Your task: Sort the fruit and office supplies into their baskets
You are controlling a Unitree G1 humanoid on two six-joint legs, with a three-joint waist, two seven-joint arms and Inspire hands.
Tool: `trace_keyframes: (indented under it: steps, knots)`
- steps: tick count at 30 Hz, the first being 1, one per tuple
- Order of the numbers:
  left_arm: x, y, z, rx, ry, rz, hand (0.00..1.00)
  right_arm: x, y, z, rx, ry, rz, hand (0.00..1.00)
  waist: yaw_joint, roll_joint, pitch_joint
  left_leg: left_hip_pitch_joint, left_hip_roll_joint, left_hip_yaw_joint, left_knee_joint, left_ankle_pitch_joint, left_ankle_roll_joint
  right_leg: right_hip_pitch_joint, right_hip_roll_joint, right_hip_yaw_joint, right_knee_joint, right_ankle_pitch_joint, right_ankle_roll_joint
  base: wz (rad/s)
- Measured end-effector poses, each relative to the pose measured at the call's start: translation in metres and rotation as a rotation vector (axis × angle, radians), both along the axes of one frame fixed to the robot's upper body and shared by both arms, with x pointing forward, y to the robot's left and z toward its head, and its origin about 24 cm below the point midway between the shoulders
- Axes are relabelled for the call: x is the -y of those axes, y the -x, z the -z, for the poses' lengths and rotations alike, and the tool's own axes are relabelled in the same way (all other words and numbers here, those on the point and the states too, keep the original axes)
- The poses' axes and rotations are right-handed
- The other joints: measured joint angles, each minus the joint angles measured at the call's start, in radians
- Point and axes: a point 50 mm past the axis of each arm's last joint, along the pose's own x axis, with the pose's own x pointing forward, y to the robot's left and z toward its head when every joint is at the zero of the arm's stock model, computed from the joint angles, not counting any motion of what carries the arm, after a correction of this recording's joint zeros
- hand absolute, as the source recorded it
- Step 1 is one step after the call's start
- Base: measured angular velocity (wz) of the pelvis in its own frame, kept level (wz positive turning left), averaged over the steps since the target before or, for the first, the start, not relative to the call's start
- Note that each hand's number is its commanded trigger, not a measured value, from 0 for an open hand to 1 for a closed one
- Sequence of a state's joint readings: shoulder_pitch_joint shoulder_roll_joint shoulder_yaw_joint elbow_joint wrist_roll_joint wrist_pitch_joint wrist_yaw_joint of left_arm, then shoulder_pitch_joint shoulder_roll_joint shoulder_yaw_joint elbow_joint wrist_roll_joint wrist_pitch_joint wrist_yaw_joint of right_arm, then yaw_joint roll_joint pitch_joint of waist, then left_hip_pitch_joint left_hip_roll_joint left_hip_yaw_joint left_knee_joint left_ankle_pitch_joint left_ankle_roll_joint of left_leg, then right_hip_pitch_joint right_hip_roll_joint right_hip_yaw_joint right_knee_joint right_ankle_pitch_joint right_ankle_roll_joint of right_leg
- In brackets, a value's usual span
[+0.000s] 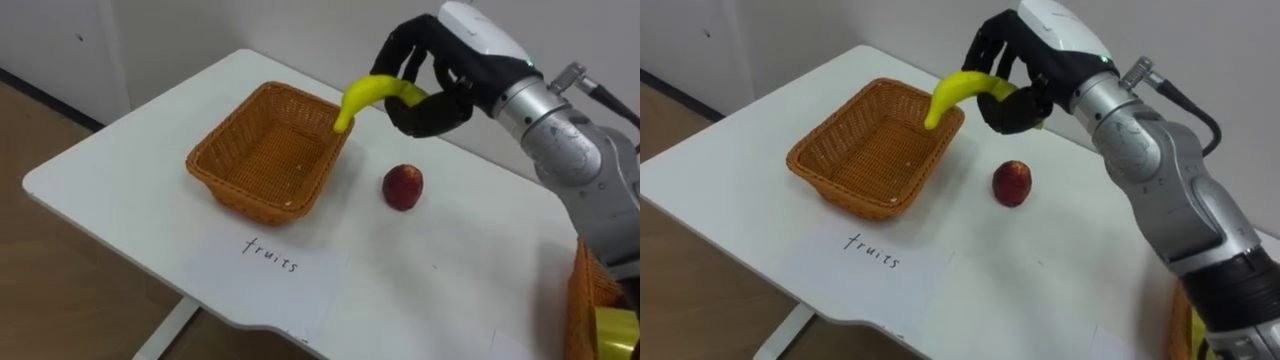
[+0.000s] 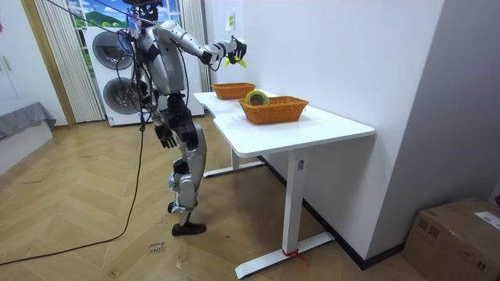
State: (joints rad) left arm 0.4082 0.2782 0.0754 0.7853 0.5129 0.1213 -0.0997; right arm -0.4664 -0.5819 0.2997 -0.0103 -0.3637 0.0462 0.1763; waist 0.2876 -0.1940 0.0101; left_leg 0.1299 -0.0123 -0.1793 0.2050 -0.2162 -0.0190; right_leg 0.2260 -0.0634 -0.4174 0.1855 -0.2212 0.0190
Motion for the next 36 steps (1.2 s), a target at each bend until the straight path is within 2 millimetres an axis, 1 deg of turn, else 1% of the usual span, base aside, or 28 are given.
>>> trace_keyframes:
  steps: [5, 8, 10, 13, 16, 21, 26, 28, 30, 31, 36]
  knots:
    - [0.001, 0.001, -0.001, -0.001, 0.003, 0.001, 0.0, -0.005, 0.001, 0.005, -0.018, 0.011, -0.018, 1.0, 0.012, 0.005, -0.0007, 0.003, -0.001, -0.001, 0.0, 0.001, 0.001, 0.002, -0.002, -0.003, 0.003, 0.0, 0.0, 0.0]
    - [0.004, -0.001, -0.001, 0.005, 0.019, 0.004, 0.0, -0.01, 0.003, 0.012, -0.032, 0.034, -0.029, 1.0, 0.022, 0.016, -0.0008, 0.002, -0.002, -0.002, 0.001, 0.0, 0.002, 0.003, -0.003, -0.003, 0.004, 0.0, 0.0, 0.0]
    - [0.006, 0.002, 0.0, -0.011, 0.034, -0.002, 0.0, -0.013, 0.004, 0.016, -0.036, 0.036, -0.03, 1.0, 0.022, 0.026, -0.001, 0.002, -0.003, -0.004, 0.002, 0.001, 0.003, 0.002, -0.004, -0.003, 0.004, 0.0, 0.0, 0.0]
    - [0.009, 0.005, 0.002, -0.026, 0.047, -0.011, 0.0, -0.015, 0.005, 0.02, -0.039, 0.04, -0.03, 1.0, 0.022, 0.036, -0.0021, 0.001, -0.004, -0.007, 0.001, 0.001, 0.003, 0.002, -0.004, -0.005, 0.005, -0.001, 0.001, 0.0]
    - [0.01, 0.006, 0.002, -0.032, 0.053, -0.013, 0.0, -0.014, 0.005, 0.021, -0.039, 0.051, -0.026, 1.0, 0.024, 0.041, -0.0021, 0.001, -0.005, -0.012, 0.001, 0.001, 0.003, 0.002, -0.005, -0.007, 0.005, -0.002, 0.002, 0.04]
    - [0.011, 0.01, 0.002, -0.042, 0.054, -0.014, 0.0, -0.014, 0.005, 0.022, -0.045, 0.049, -0.015, 1.0, 0.025, 0.041, -0.0023, 0.001, -0.006, -0.015, 0.0, 0.001, 0.003, 0.003, -0.005, -0.009, 0.005, -0.002, 0.003, 0.0]
    - [0.015, 0.011, 0.004, -0.059, 0.062, 0.013, 0.0, -0.022, 0.005, 0.027, -0.068, 0.037, -0.022, 1.0, 0.024, 0.04, -0.0027, 0.008, -0.006, -0.016, 0.0, 0.002, 0.004, 0.004, -0.008, -0.007, 0.022, -0.005, 0.008, 0.02]
    - [0.015, 0.012, 0.004, -0.065, 0.063, 0.014, 0.0, -0.026, 0.005, 0.03, -0.077, 0.024, -0.029, 1.0, 0.031, 0.036, -0.0037, 0.009, -0.007, -0.019, 0.0, 0.002, 0.004, 0.007, -0.009, -0.007, 0.021, -0.006, 0.009, 0.03]
    - [0.014, 0.012, 0.004, -0.066, 0.061, 0.013, 0.0, -0.027, 0.005, 0.034, -0.093, 0.029, -0.029, 1.0, 0.041, 0.032, -0.0021, 0.016, -0.01, -0.02, 0.0, 0.002, 0.005, 0.014, -0.011, -0.006, 0.022, -0.011, 0.009, 0.02]
    - [0.013, 0.013, 0.003, -0.068, 0.059, 0.014, 0.0, -0.029, 0.005, 0.036, -0.101, 0.028, -0.032, 1.0, 0.045, 0.026, -0.0007, 0.018, -0.014, -0.02, 0.001, 0.002, 0.005, 0.017, -0.015, -0.007, 0.023, -0.017, 0.005, 0.04]
    - [0.012, 0.019, 0.003, -0.09, 0.059, 0.008, 0.0, -0.036, 0.005, 0.042, -0.122, 0.013, -0.046, 1.0, 0.056, 0.021, 0.0013, 0.02, -0.021, -0.024, 0.011, 0.001, 0.009, 0.02, -0.024, -0.012, 0.037, -0.027, 0.009, 0.05]
